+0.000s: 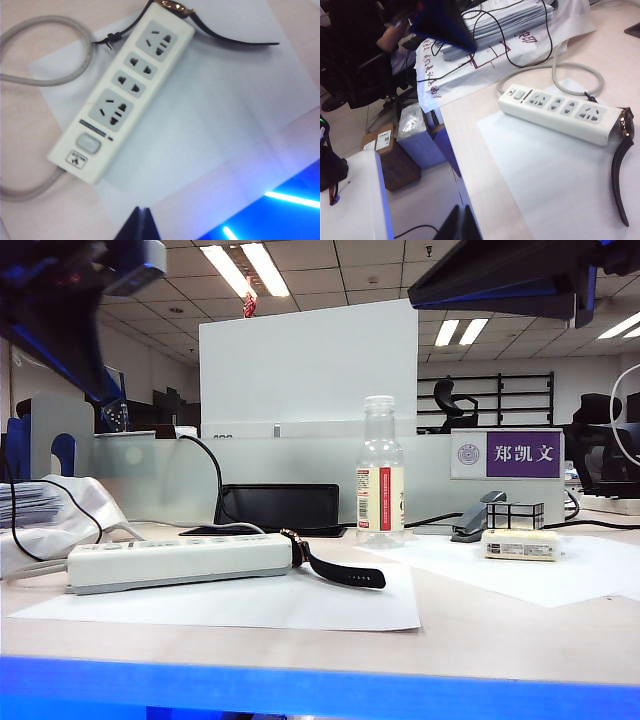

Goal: Press the button on the power strip.

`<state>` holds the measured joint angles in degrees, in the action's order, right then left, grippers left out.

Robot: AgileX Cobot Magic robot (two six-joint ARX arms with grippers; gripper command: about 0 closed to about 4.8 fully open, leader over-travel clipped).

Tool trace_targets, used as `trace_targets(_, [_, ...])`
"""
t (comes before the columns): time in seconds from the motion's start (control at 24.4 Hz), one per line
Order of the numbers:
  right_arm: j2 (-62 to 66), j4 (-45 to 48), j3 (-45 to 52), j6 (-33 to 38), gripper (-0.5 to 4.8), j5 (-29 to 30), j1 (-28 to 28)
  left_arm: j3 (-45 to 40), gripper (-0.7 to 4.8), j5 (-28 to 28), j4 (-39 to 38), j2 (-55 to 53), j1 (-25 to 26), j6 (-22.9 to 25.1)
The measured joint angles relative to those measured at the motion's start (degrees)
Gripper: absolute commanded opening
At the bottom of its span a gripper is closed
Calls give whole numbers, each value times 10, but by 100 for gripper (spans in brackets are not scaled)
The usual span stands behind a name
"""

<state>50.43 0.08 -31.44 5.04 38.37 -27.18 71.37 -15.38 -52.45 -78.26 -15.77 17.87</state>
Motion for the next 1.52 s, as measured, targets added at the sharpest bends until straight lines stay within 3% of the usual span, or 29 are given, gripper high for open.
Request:
trace_targets(0.29, [-9, 23, 0, 8, 3, 0, 0, -116, -4, -3, 18, 144, 0, -35])
trace_targets(0.66, [-37, 70, 0, 52, 4, 1, 0, -209, -4, 5, 129, 371, 0, -160])
trace_targets(0.9, [-85, 137, 0, 85, 3, -5, 0, -250, -4, 69, 140, 526, 0, -176])
trace_targets(1.27, [-209, 149, 22, 87, 3, -89, 0, -284, -4, 150, 142, 731, 0, -177])
trace_targets(1.52, [-430, 155, 126, 94, 3, -251, 0, -311, -4, 165, 127, 779, 0, -194])
